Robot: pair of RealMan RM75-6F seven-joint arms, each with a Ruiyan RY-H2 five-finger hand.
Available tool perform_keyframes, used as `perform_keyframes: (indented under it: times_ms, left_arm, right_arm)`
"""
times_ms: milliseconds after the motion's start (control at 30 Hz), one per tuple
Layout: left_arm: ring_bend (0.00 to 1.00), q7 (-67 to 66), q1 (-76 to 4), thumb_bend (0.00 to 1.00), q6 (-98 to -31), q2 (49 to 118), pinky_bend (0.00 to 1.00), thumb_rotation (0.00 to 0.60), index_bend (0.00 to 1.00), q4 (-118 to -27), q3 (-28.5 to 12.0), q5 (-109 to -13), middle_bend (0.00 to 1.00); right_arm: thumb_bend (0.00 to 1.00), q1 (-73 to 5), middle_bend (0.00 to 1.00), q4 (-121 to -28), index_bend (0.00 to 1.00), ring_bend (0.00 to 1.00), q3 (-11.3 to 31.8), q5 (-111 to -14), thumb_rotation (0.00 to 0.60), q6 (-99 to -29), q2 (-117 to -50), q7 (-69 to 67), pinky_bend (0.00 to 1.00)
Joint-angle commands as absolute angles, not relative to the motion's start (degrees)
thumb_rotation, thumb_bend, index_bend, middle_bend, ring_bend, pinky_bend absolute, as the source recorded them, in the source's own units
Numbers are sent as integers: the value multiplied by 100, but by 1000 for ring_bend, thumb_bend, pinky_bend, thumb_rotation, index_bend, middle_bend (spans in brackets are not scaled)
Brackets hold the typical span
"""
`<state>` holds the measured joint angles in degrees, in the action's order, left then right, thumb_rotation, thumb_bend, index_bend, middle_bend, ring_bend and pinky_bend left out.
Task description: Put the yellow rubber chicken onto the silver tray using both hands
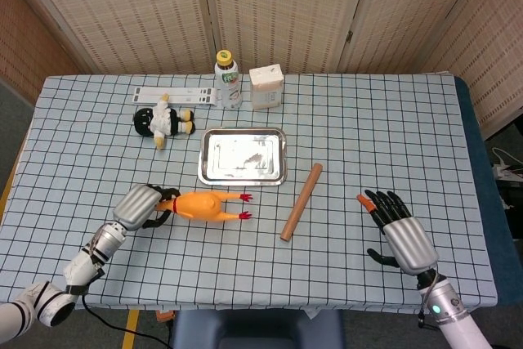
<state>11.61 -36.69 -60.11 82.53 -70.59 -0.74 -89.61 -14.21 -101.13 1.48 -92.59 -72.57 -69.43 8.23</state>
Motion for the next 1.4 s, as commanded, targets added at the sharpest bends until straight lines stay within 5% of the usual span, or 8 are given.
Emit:
perform_keyframes:
  times_ms: [33,400,667,933,1033,1267,1400]
  left_arm:
    - [499,734,-3697,812,-6016,8163,504,600,754,-7511,-89,-8967,681]
    - [499,27,-3788,812,-5786,8049,499,600,754,-8270,-288,-8562,681]
    - [499,-305,-3764,813,-5775,7873,499,600,754,-8625,-333,-8389,681]
    - [499,-425,-3756,814,-5823,7774,499,600,754,-8875,-311,-8443,682]
    - [499,-435,-3749,813,-5850,7740,500,600,755,-8942,-296,-8483,682]
    - [499,-476,-3750,814,-5838,7724,500,600,755,-9007,-265,-8510,682]
    - [499,-476,-3754,814,-5829,7726,500,600,755,-8993,-281,-8479,682]
  right_arm:
    - [141,-2150,0,-11105,0,0,631,-8735,600,-6362,-6834,1035,0]
    - [141,-3714,0,-11423,0,0,1382,-6159,600,-5321,-8499,3137,0]
    - [141,-4650,0,-10703,0,0,1584,-4890,600,-5768,-9797,4026,0]
    - [141,-5050,6,-9892,5,0,1710,-4831,600,-6235,-10685,4116,46]
    - [142,-5092,78,-9691,132,61,1733,-4911,600,-6394,-10838,4079,256]
    - [231,-5133,488,-9356,710,566,1766,-5097,600,-6588,-11053,3913,850]
    - [314,-5092,675,-9362,972,763,1718,-5181,600,-6540,-11005,3748,999]
